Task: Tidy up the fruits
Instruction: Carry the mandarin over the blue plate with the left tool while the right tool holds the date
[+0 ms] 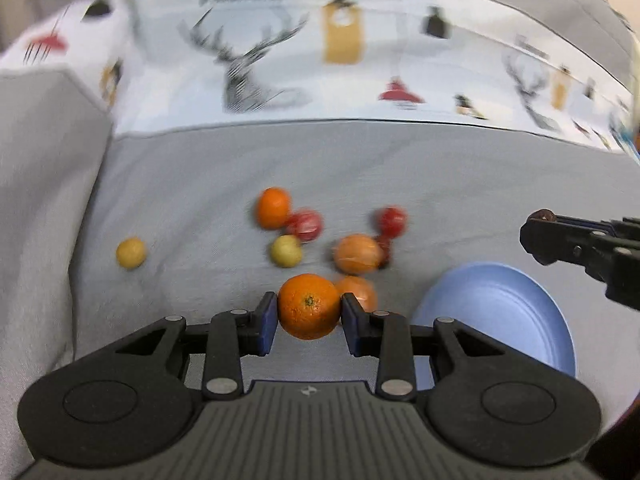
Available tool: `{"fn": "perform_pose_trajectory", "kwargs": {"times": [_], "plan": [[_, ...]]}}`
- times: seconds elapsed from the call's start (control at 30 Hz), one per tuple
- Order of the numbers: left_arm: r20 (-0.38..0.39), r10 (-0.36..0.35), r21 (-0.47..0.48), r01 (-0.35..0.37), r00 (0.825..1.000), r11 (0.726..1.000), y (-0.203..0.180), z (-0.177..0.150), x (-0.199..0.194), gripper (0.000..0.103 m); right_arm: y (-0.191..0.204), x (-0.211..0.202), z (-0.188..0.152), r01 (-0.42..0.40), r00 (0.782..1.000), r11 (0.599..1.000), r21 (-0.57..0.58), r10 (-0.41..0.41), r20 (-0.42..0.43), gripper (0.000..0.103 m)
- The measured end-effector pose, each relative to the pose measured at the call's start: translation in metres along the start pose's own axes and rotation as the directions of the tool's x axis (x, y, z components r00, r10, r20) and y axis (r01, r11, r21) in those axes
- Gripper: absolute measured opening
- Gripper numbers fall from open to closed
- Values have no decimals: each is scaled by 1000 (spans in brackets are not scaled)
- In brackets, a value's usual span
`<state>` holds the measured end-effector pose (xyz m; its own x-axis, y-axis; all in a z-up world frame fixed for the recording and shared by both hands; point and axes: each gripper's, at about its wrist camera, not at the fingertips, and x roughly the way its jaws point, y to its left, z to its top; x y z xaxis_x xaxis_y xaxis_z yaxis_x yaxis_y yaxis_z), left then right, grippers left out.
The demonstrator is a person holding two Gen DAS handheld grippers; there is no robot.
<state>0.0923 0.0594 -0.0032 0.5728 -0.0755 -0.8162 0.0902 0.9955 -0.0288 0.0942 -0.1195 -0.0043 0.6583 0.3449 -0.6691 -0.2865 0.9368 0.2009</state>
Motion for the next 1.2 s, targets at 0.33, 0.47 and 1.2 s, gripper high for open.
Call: {"fn": "perform_pose_trajectory", "kwargs": {"times": [0.33,0.47,1.2], "plan": [[35,-97,40,96,995,995,-24,-34,-30,38,-48,-38,-43,120,993,991,50,-120,-17,22],[29,-91,74,88,995,993,-34,-39,-29,38,-53,-45,-47,137,990,990,41,-137,-15,22],[-17,-194,94,195,981,976,-55,-33,-3,38,-61,-28,-44,123,992,992,38,-122,-45,21]]}}
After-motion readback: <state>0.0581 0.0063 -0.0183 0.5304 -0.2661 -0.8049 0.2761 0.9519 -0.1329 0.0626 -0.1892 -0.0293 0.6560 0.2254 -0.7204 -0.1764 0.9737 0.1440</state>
